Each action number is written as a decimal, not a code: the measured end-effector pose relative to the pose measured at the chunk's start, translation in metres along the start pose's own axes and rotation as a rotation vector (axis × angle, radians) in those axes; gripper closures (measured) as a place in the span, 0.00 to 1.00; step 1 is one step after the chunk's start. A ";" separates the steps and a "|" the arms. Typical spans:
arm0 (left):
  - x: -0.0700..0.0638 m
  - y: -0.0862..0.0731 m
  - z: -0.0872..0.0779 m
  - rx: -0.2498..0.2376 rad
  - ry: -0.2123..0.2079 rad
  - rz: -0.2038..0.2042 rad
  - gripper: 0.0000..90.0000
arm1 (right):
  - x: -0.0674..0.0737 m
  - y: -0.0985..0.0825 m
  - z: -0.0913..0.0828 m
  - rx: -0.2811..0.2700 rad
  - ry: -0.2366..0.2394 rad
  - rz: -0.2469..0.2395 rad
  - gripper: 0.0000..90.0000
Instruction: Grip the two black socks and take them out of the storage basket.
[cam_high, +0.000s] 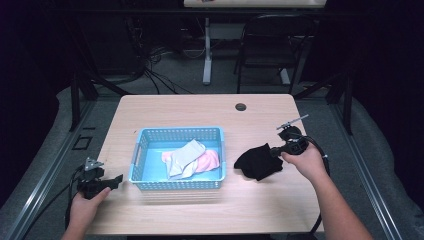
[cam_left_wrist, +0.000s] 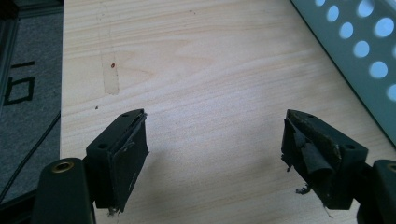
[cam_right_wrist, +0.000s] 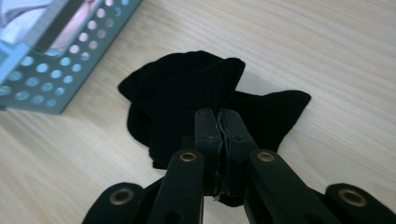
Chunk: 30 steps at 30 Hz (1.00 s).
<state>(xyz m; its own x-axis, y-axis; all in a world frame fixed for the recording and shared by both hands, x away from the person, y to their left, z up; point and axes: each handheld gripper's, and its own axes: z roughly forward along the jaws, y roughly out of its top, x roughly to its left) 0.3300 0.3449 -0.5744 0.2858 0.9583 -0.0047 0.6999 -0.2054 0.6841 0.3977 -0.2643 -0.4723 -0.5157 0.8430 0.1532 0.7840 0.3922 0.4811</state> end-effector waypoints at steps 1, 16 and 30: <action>0.000 0.000 0.000 -0.008 0.002 -0.006 0.25 | -0.002 0.000 0.002 0.001 -0.008 0.006 0.97; 0.001 0.002 -0.002 -0.024 -0.004 -0.010 0.25 | -0.008 0.000 0.009 0.014 -0.071 0.031 0.96; 0.001 0.003 -0.003 -0.027 -0.004 -0.001 0.25 | -0.006 0.001 0.006 -0.028 -0.078 0.049 0.89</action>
<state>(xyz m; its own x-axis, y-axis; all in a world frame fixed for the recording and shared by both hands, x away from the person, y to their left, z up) 0.3300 0.3458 -0.5700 0.2880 0.9576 -0.0079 0.6821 -0.1993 0.7036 0.4039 -0.2668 -0.4784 -0.4473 0.8876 0.1099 0.7974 0.3401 0.4985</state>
